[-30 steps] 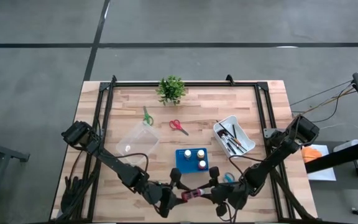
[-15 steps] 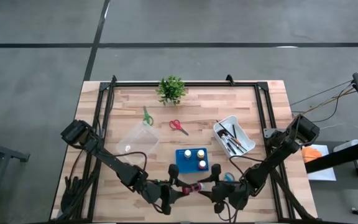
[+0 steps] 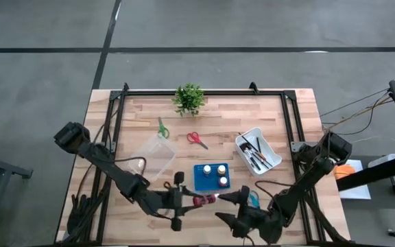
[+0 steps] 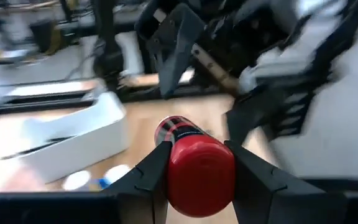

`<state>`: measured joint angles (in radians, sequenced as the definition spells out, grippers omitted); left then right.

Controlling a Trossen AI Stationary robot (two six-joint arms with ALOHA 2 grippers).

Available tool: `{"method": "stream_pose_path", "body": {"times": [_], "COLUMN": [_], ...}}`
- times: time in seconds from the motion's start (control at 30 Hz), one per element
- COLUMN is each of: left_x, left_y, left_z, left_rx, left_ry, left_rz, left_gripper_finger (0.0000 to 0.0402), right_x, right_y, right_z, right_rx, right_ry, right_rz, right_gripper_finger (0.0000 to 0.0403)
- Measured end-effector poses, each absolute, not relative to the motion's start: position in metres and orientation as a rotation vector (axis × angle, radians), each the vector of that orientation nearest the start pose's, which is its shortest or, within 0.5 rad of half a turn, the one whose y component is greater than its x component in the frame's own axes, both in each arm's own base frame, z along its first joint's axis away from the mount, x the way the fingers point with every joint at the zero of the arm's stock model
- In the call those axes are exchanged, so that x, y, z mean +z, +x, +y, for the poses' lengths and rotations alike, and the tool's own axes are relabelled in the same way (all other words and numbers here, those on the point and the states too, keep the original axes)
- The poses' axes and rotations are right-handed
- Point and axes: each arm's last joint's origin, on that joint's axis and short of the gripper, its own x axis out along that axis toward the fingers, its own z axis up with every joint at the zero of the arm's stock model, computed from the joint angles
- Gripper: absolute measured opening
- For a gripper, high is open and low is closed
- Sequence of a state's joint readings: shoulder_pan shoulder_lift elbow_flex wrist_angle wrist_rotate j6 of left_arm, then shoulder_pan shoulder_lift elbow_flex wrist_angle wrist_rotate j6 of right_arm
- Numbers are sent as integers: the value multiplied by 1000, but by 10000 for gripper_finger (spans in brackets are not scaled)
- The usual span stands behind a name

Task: Pick & Place Paint Supplies
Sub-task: Put the red paint bottle in the blue bin

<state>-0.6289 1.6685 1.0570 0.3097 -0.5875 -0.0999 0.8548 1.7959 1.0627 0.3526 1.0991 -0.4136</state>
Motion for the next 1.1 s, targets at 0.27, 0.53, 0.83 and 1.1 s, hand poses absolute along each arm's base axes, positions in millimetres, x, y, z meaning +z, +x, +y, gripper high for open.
{"method": "stream_pose_path", "body": {"times": [0.27,0.53,0.83,1.1], "left_x": [239,223,229,229], "left_y": [269,270,272,272], "left_z": [-180,-171,-178,-178], "left_rx": [-251,-370,-420,-418], "left_ry": [-259,-410,-396,-387], "left_rz": [-90,-130,-129,-126], "left_gripper_finger": [131,131,130,130], "right_x": [225,237,254,254], "right_y": [275,305,311,312], "right_z": [300,302,297,297], "right_rx": [-312,-347,-341,-323], "right_ry": [-944,-1033,-1025,-1025], "right_rz": [264,270,193,178], "right_gripper_finger": [381,382,382,323]}}
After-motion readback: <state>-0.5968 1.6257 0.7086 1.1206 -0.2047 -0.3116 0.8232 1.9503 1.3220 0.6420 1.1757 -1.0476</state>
